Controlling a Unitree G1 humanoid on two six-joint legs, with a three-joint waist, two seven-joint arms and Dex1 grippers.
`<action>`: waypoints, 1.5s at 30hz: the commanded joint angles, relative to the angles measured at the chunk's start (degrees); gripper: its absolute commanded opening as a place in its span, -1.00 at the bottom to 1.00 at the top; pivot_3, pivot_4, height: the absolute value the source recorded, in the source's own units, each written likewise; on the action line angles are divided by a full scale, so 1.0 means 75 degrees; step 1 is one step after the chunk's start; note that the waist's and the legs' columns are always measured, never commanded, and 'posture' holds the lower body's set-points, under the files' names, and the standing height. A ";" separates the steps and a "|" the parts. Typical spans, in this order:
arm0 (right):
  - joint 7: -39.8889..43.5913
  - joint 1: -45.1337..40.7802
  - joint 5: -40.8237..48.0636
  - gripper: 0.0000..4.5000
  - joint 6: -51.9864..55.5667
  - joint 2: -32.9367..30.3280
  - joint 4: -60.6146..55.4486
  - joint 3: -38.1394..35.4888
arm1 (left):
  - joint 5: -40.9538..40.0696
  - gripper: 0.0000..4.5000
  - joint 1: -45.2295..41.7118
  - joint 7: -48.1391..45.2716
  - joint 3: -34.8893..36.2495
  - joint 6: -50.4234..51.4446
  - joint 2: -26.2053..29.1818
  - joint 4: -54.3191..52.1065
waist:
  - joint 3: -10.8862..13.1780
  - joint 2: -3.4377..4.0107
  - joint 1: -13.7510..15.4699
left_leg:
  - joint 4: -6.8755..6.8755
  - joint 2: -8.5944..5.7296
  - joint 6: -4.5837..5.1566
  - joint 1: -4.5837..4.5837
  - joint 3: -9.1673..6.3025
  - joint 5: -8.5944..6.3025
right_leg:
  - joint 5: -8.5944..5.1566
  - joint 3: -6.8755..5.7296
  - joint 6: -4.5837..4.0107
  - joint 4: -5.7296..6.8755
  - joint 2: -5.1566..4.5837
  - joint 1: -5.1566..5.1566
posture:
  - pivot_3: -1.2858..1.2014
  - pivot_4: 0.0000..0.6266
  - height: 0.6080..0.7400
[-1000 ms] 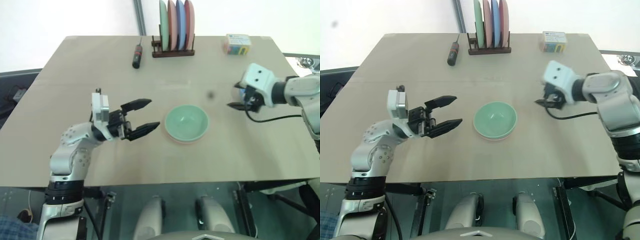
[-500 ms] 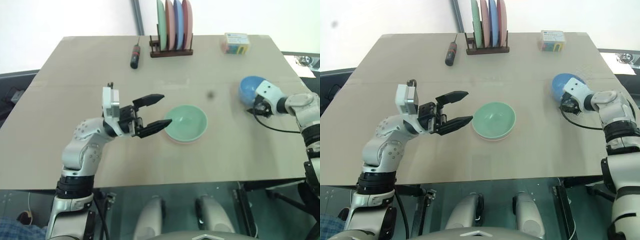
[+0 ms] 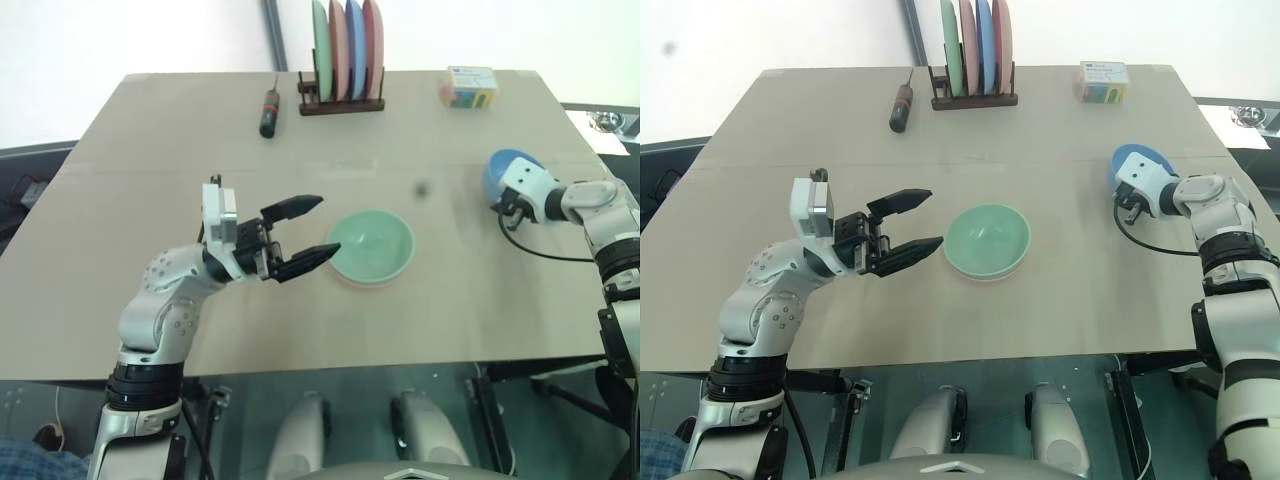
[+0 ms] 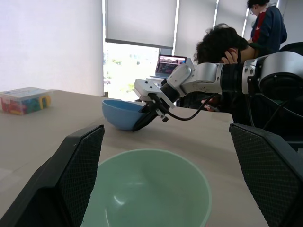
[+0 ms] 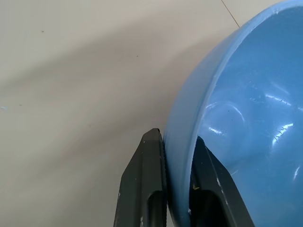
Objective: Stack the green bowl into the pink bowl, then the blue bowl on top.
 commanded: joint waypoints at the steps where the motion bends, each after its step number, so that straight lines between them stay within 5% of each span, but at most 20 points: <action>1: 0.0469 0.0092 0.0099 -0.97 0.0000 -0.0249 -0.1363 -0.0093 | -0.0007 1.00 0.0106 0.0027 0.0273 -0.0176 0.0148 -0.0250 | 0.0002 0.0003 -0.0009 | -0.0001 0.0000 0.0000 0.0000 0.0000 0.0000 | 0.0000 0.0000 0.0000 0.0000 0.0000 -0.0001 | 0.03 -0.52 1.00; 11: 0.2449 0.1162 0.1822 -0.97 0.3486 -0.0537 -0.9067 -0.0095 | 0.0029 1.00 0.0651 -0.0394 0.0969 -0.0372 0.0876 0.0382 | 0.0026 0.0043 0.0045 | -0.0014 0.0010 0.0000 -0.0011 -0.0017 0.0000 | -0.0002 -0.0017 -0.0002 0.0008 0.0006 -0.0019 | 0.03 -0.52 1.00; 18: 0.2419 0.1363 0.2588 -0.97 0.4982 -0.0176 -1.1828 0.0764 | 0.0093 1.00 0.0593 -0.0611 0.1085 -0.0570 0.1083 0.0670 | 0.0022 0.0036 0.0084 | 0.0004 0.0007 0.0000 -0.0013 -0.0022 -0.0001 | -0.0002 -0.0028 -0.0002 0.0006 0.0001 -0.0007 | 0.03 -0.52 1.00; 24: 0.2188 0.1194 0.2473 -0.97 0.4976 -0.0037 -1.1890 0.1167 | 0.0066 1.00 0.0629 -0.0585 0.1044 -0.0576 0.1020 0.0546 | 0.0023 0.0036 0.0050 | 0.0008 0.0008 0.0000 -0.0011 -0.0022 0.0000 | -0.0002 -0.0028 -0.0002 0.0009 0.0003 -0.0006 | 0.03 -0.52 1.00; 25: 0.2228 0.1145 0.2478 -0.64 0.4961 -0.0086 -1.1840 0.1163 | 0.0075 1.00 0.0640 -0.0572 0.1043 -0.0587 0.1010 0.0535 | 0.0023 0.0036 0.0050 | 0.0008 0.0008 0.0000 -0.0011 -0.0022 0.0000 | -0.0002 -0.0028 -0.0002 0.0009 0.0003 -0.0007 | 0.03 -0.52 1.00; 31: 0.1865 0.1166 0.2779 0.18 0.5231 -0.0079 -1.1601 0.0537 | 0.0155 1.00 0.0884 -0.0338 0.0982 -0.0622 0.0915 0.0284 | 0.0022 0.0035 0.0045 | 0.0007 0.0008 0.0000 -0.0011 -0.0022 0.0000 | -0.0002 -0.0028 -0.0002 0.0006 0.0003 -0.0007 | 0.03 -0.52 1.00; 38: 0.1213 0.2849 0.4806 0.18 0.6586 0.0118 -1.1811 -0.2370 | 0.0413 1.00 0.1465 0.0290 0.1144 -0.0524 0.0949 -0.0048 | 0.0009 0.0010 0.0119 | 0.0003 0.0009 0.0000 -0.0012 -0.0033 0.0000 | -0.0002 -0.0041 -0.0002 -0.0004 0.0002 0.0005 | 0.03 -0.52 1.00; 42: 0.1310 0.4898 0.5025 0.18 0.6004 -0.0382 -1.1777 -0.3729 | 0.0441 1.00 0.2063 0.0400 0.1361 -0.0618 0.1014 -0.0131 | 0.0007 0.0005 0.0210 | -0.0006 0.0007 0.0001 -0.0016 -0.0025 -0.0001 | -0.0002 -0.0039 -0.0003 -0.0023 -0.0004 0.0008 | 0.03 -0.52 1.00; 45: 0.1766 0.6859 0.4723 0.18 0.4234 -0.0328 -1.0884 -0.4720 | 0.0559 1.00 0.2567 0.0472 0.1462 -0.0763 0.0950 -0.0143 | 0.0001 -0.0004 0.0237 | -0.0013 0.0009 0.0001 -0.0009 -0.0029 -0.0002 | -0.0003 -0.0047 -0.0003 -0.0032 -0.0003 0.0014 | 0.03 -0.52 1.00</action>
